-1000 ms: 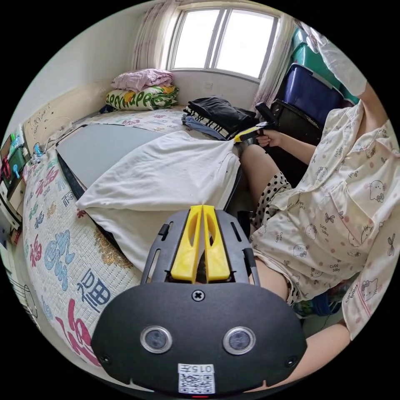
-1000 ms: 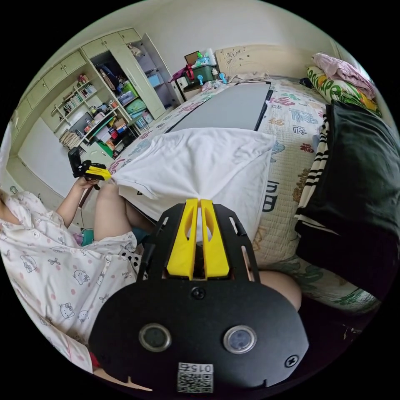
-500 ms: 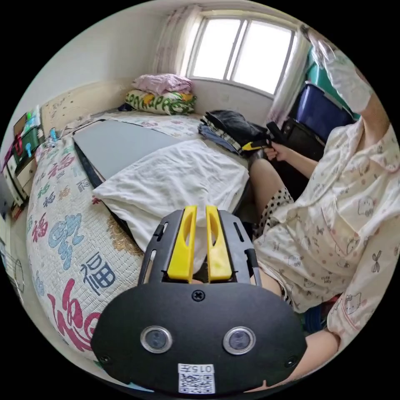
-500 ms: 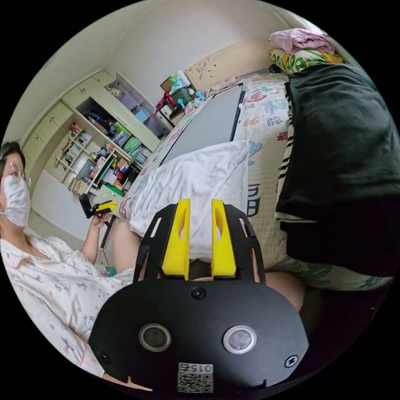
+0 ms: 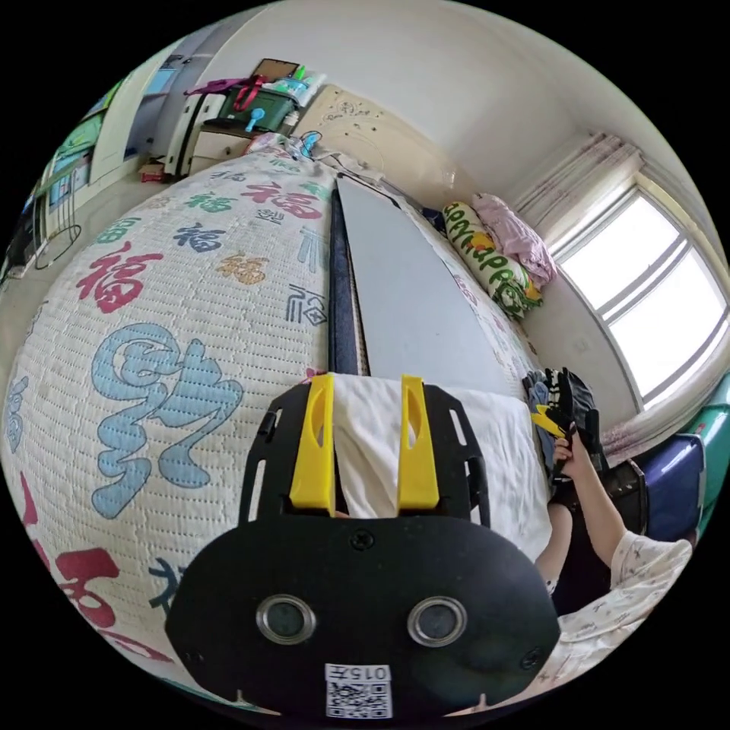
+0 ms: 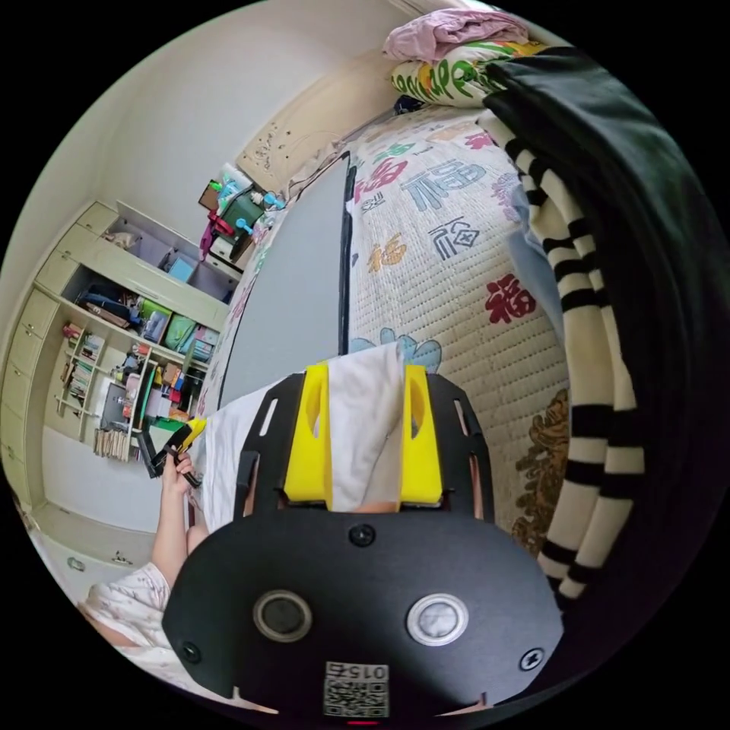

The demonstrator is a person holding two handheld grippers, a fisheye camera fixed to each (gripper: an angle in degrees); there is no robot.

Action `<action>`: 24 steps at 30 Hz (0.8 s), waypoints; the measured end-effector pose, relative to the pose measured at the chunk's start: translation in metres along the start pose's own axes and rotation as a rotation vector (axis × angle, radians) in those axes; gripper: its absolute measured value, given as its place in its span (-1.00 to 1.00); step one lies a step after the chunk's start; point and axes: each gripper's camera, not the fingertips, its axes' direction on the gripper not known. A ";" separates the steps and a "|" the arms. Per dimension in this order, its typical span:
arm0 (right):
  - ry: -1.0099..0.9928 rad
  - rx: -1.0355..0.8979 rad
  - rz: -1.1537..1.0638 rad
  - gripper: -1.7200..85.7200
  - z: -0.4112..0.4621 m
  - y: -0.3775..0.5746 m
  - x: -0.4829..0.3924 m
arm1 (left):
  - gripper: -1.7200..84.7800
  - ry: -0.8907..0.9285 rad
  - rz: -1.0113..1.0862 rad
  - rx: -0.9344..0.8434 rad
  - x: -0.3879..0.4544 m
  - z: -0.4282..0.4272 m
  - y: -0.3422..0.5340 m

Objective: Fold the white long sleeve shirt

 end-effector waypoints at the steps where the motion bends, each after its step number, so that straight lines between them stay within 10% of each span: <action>1: 0.019 -0.010 -0.004 -0.68 0.003 -0.007 -0.006 | -0.70 -0.008 0.013 -0.008 0.000 0.005 0.002; 24: 0.261 0.050 -0.102 -0.92 -0.041 0.048 -0.063 | -0.97 -0.028 0.061 0.174 -0.028 0.027 0.070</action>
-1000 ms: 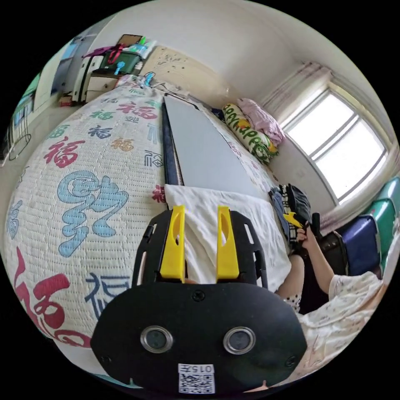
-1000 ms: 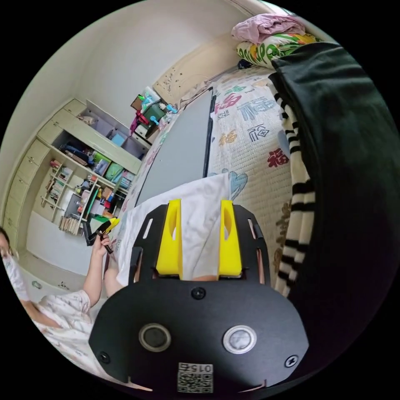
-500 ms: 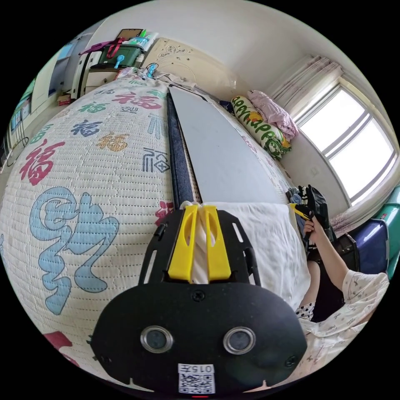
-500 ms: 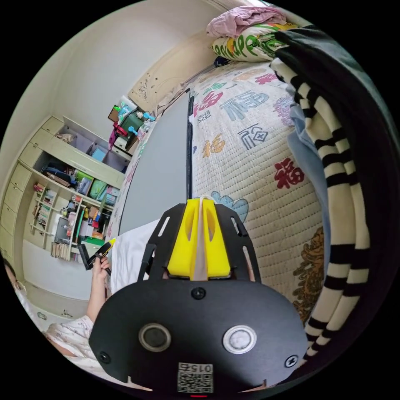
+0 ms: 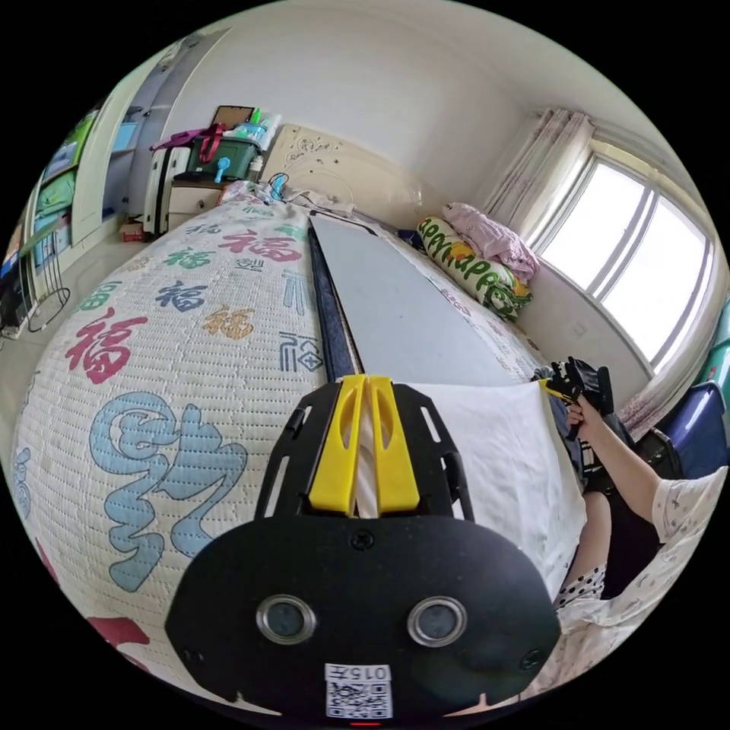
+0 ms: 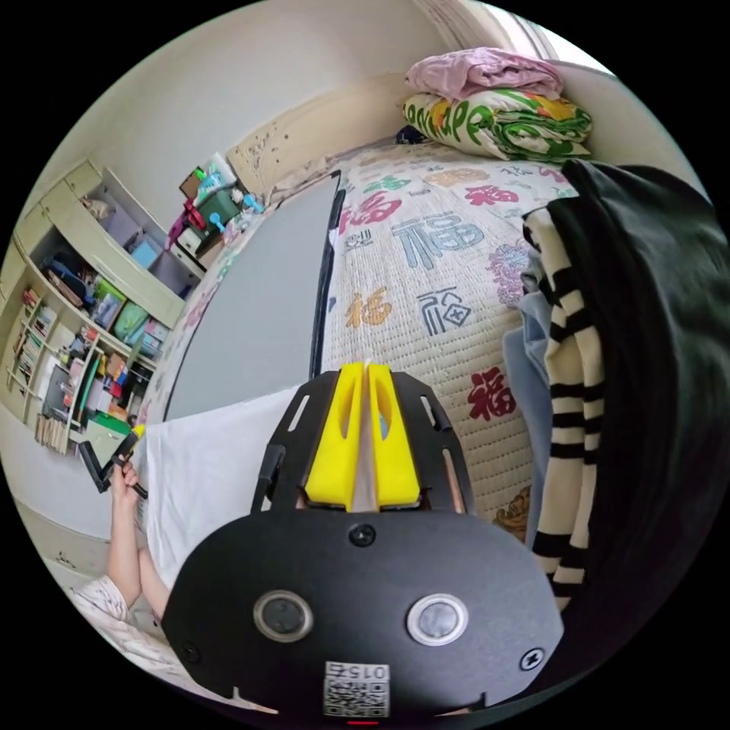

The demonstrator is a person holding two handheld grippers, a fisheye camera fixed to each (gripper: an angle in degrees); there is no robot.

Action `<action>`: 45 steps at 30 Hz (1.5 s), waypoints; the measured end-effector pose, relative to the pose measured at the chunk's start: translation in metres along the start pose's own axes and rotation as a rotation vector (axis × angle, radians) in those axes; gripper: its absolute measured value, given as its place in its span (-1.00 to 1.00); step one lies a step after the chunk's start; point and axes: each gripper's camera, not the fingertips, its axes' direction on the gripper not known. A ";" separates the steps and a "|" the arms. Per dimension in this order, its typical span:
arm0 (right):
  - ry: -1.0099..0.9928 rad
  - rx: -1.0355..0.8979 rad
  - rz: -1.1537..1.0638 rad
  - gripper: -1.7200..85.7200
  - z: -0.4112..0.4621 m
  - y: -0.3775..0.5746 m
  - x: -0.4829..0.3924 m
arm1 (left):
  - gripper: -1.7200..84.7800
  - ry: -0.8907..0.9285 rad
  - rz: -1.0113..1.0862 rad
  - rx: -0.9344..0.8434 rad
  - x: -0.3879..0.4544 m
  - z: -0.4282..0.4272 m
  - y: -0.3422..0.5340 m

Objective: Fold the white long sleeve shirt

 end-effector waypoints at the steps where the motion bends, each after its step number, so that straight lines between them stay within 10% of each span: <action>1: 0.039 -0.005 -0.017 -0.90 -0.008 0.023 -0.008 | -0.96 0.003 -0.006 0.008 -0.003 -0.002 0.002; 9: 0.245 0.265 -0.274 -0.89 -0.157 0.237 -0.114 | -0.78 0.079 -0.077 -0.073 -0.033 0.009 0.024; 20: -0.524 -0.071 -1.019 -0.82 -0.138 0.679 -0.480 | -0.79 0.131 -0.211 -0.112 -0.053 0.045 0.039; 45: -0.097 -0.235 -1.200 -0.96 -0.087 1.063 -0.552 | -0.90 0.160 -0.152 -0.105 -0.062 0.021 0.027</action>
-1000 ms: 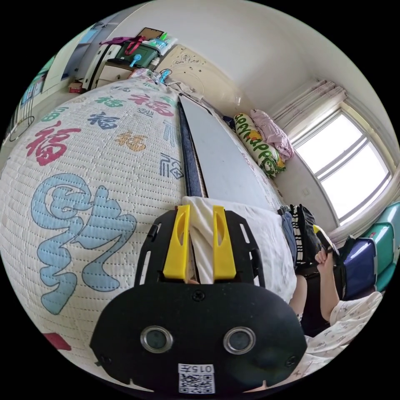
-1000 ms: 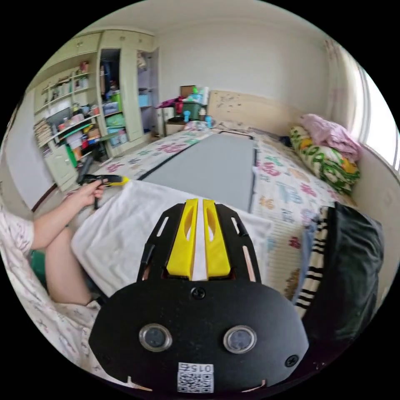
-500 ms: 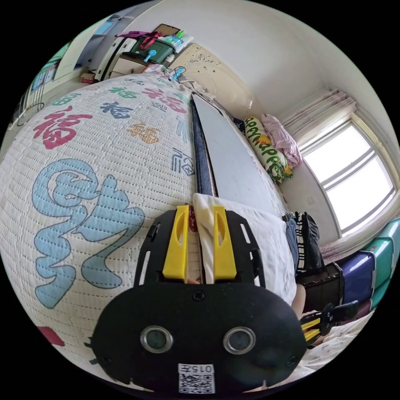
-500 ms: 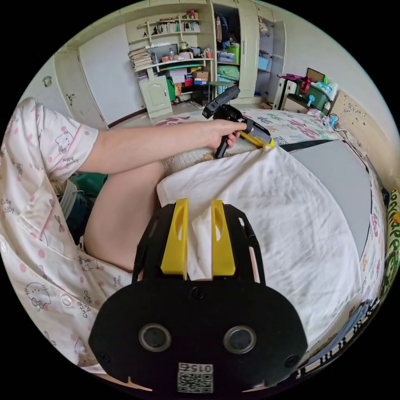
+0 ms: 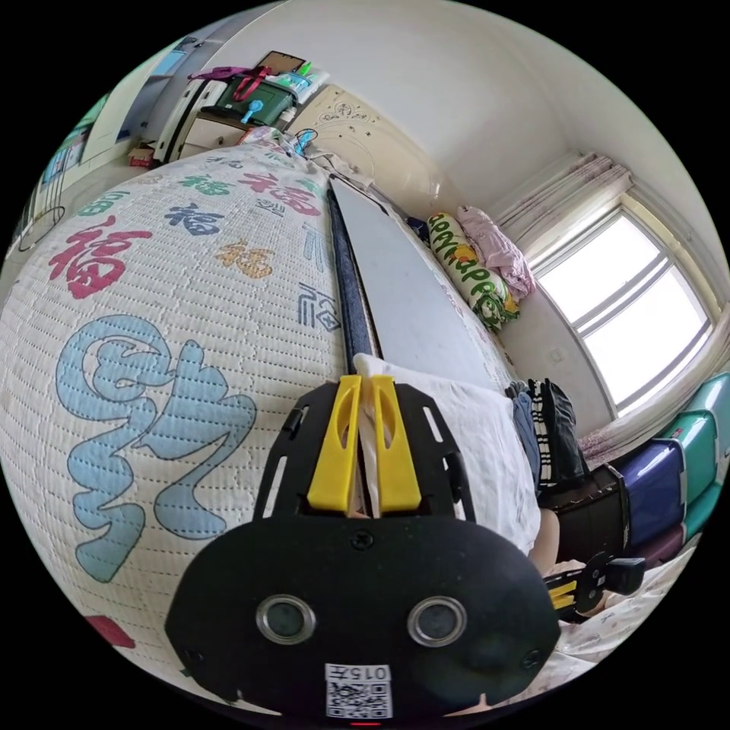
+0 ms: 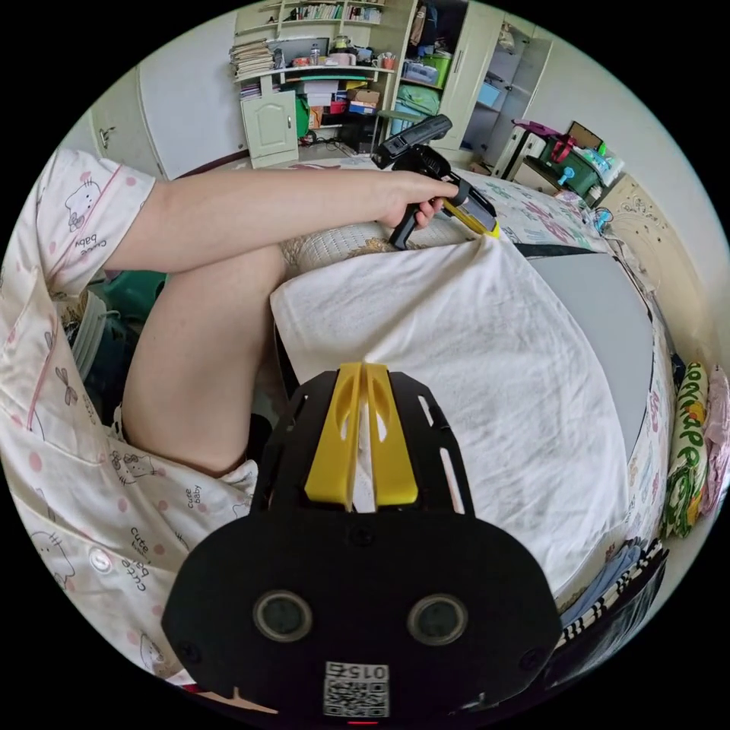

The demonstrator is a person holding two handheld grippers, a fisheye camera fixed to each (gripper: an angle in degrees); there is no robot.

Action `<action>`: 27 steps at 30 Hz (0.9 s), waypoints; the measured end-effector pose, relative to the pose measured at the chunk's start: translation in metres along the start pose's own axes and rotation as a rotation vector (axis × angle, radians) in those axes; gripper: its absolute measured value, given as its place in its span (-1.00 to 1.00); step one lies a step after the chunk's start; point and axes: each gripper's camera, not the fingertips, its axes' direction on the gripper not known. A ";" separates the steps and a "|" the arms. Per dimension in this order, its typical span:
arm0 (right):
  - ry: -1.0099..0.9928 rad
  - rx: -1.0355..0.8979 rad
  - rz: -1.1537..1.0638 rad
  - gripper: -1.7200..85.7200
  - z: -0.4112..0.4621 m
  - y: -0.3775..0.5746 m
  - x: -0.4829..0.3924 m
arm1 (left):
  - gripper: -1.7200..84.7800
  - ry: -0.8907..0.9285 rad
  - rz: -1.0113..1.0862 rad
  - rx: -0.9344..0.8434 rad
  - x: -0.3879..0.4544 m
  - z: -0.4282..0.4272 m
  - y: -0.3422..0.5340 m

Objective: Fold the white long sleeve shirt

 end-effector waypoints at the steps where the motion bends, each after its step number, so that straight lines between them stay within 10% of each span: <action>1: 0.003 -0.007 -0.003 -0.95 0.002 0.001 -0.006 | -0.88 0.016 -0.003 0.006 0.000 -0.003 -0.001; 27: -0.209 -0.035 0.150 -0.97 0.021 -0.098 0.047 | -0.97 -0.218 0.107 -0.083 0.077 -0.056 -0.074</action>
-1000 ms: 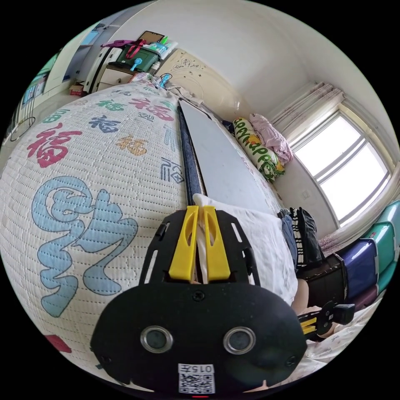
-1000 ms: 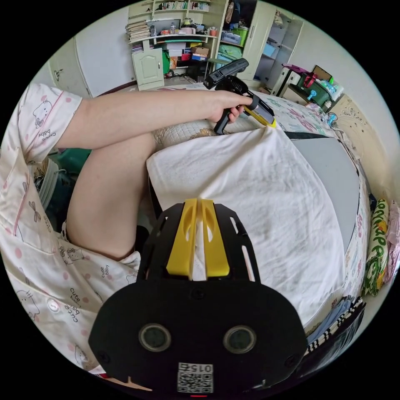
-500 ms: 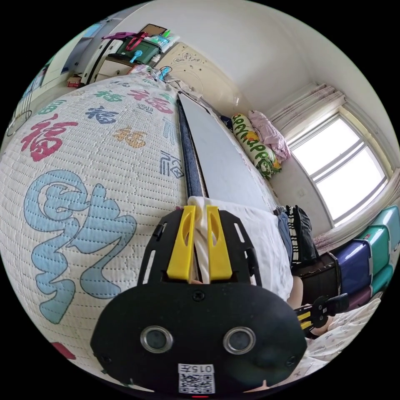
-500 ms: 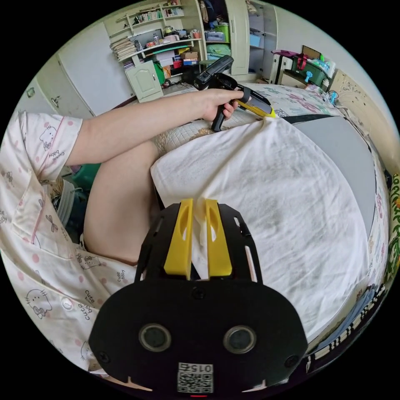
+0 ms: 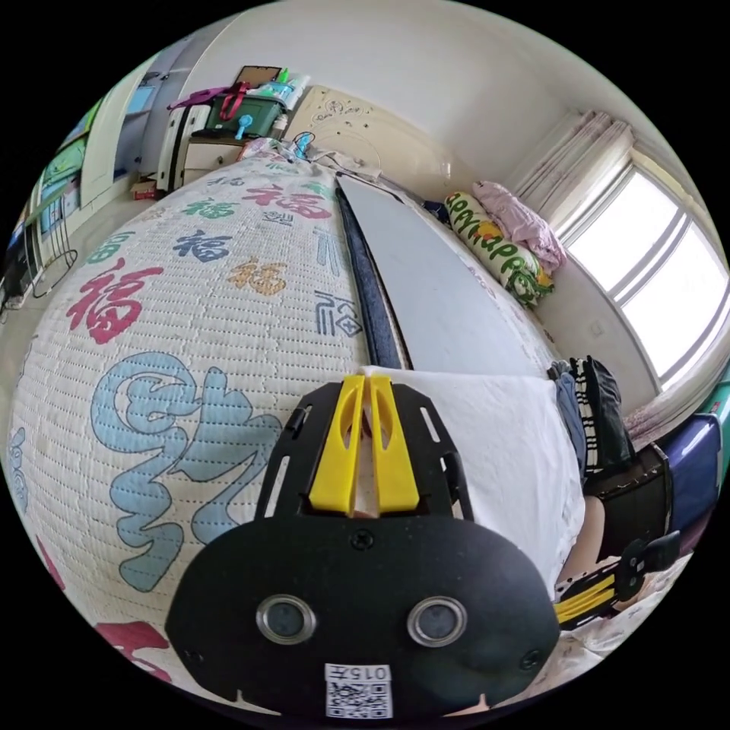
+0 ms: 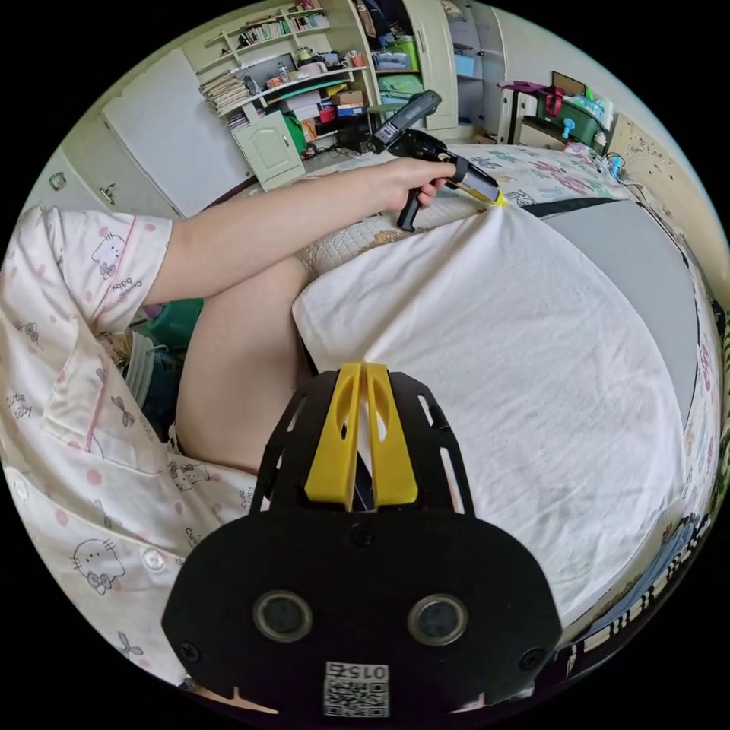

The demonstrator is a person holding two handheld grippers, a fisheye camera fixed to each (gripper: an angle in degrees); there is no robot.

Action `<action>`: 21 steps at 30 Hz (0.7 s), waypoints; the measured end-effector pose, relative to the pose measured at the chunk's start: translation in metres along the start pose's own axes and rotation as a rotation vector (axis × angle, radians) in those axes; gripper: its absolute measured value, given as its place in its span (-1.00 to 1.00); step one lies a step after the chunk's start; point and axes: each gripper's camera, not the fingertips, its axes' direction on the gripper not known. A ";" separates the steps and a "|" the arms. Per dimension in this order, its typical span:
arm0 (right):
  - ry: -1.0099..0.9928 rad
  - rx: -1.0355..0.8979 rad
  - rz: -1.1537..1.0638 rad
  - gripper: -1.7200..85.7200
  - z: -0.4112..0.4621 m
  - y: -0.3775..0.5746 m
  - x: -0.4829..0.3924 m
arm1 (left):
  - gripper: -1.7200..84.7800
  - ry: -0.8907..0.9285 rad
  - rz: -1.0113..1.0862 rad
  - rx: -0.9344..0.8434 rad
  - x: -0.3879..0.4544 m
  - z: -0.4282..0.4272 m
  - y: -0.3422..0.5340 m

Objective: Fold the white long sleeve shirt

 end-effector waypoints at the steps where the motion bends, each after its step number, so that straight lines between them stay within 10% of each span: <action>1: 0.016 0.038 0.013 -0.96 0.000 -0.006 0.000 | -0.97 -0.011 0.006 -0.009 0.003 -0.002 -0.003; 9: 0.167 0.161 0.068 -0.85 -0.060 -0.005 0.011 | -0.85 -0.170 0.197 0.025 0.067 -0.071 -0.006; 21: 0.346 0.324 0.438 -0.82 -0.164 0.070 0.158 | -0.80 0.343 0.628 -0.034 0.254 -0.178 0.073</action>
